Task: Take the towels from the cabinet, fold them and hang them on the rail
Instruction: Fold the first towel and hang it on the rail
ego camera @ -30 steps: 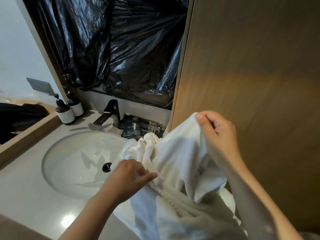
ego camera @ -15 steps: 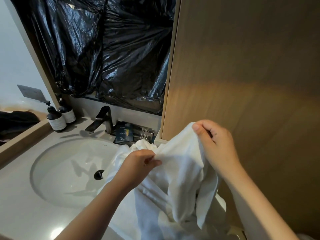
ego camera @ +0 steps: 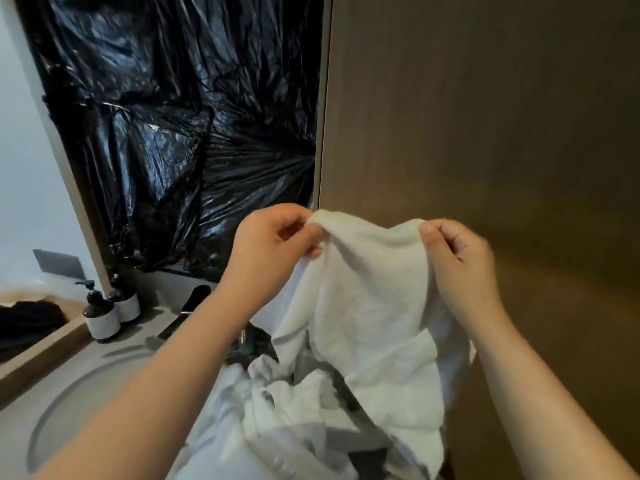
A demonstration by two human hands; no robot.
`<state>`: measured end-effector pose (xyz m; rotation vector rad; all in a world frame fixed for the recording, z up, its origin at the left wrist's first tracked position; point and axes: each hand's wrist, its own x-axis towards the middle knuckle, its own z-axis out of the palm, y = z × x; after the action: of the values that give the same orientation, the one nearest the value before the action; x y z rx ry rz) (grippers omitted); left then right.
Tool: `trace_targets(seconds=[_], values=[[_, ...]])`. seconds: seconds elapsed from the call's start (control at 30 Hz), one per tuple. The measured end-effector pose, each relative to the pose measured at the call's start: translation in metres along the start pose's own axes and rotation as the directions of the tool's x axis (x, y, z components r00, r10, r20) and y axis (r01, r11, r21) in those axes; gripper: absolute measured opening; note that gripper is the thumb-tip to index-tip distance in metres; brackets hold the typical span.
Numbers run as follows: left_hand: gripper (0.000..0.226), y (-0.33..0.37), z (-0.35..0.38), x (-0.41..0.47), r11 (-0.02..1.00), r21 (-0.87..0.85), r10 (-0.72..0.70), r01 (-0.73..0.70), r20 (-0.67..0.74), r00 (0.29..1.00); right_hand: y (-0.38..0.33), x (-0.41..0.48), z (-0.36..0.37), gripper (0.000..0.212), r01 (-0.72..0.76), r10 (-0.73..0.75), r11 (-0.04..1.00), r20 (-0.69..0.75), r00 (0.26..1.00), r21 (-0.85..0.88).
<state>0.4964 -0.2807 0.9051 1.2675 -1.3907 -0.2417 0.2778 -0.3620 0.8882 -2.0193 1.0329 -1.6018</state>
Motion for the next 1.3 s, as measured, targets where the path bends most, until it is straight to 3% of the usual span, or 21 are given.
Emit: trace_targets(seconds=[0.1,0.2,0.3,0.4,0.5,0.53,0.6,0.7,0.83,0.9,1.0,1.07,1.2,1.3], values=[[0.008,0.018,-0.003,0.012,0.996,-0.018,0.084,-0.084,-0.022,0.996,-0.011,0.021,-0.01,0.019,0.028,-0.028,1.0,-0.069,0.997,-0.01],[0.012,0.005,0.0,0.005,0.997,0.042,0.068,-0.068,0.012,0.998,0.002,0.017,-0.009,0.025,-0.028,0.026,0.999,-0.029,0.999,-0.039],[0.023,-0.038,0.015,-0.025,0.975,0.221,-0.06,0.034,0.112,0.992,0.044,-0.013,0.007,0.03,-0.15,0.172,0.973,0.117,0.978,-0.174],[0.034,-0.087,0.037,-0.069,0.928,0.332,-0.252,0.171,0.217,0.943,0.091,-0.063,0.024,0.02,-0.302,0.385,0.904,0.265,0.884,-0.304],[0.036,-0.12,0.052,-0.099,0.883,0.333,-0.417,0.331,0.229,0.88,0.119,-0.108,0.03,0.013,-0.4,0.536,0.821,0.311,0.785,-0.407],[0.036,-0.125,0.054,-0.104,0.871,0.318,-0.452,0.374,0.225,0.863,0.123,-0.12,0.03,0.02,-0.428,0.568,0.8,0.3,0.767,-0.42],[0.028,-0.131,0.055,-0.112,0.881,0.305,-0.433,0.362,0.207,0.877,0.122,-0.143,0.029,0.03,-0.456,0.561,0.806,0.242,0.792,-0.377],[0.011,-0.123,0.052,-0.124,0.928,0.276,-0.294,0.248,0.14,0.945,0.103,-0.174,0.028,0.025,-0.387,0.437,0.879,0.15,0.887,-0.278],[0.026,-0.117,0.037,-0.15,0.959,0.253,-0.158,0.126,0.111,0.981,0.08,-0.199,0.027,0.013,-0.314,0.351,0.914,0.113,0.929,-0.257],[0.026,-0.117,0.028,-0.162,0.941,0.324,-0.155,0.101,0.145,0.977,0.076,-0.203,0.03,0.007,-0.331,0.386,0.912,0.233,0.893,-0.241],[0.033,-0.124,0.021,-0.174,0.886,0.451,-0.217,0.11,0.192,0.957,0.079,-0.21,0.044,0.008,-0.398,0.468,0.883,0.43,0.772,-0.248],[0.038,-0.13,0.02,-0.178,0.844,0.518,-0.274,0.135,0.201,0.941,0.084,-0.215,0.059,0.014,-0.379,0.456,0.89,0.448,0.769,-0.256],[0.031,-0.138,0.019,-0.178,0.792,0.593,-0.334,0.144,0.224,0.915,0.093,-0.222,0.081,0.047,-0.255,0.375,0.92,0.486,0.79,-0.297],[0.016,-0.142,0.017,-0.174,0.811,0.574,-0.291,0.112,0.23,0.929,0.099,-0.22,0.082,0.039,-0.201,0.377,0.908,0.507,0.775,-0.368]])
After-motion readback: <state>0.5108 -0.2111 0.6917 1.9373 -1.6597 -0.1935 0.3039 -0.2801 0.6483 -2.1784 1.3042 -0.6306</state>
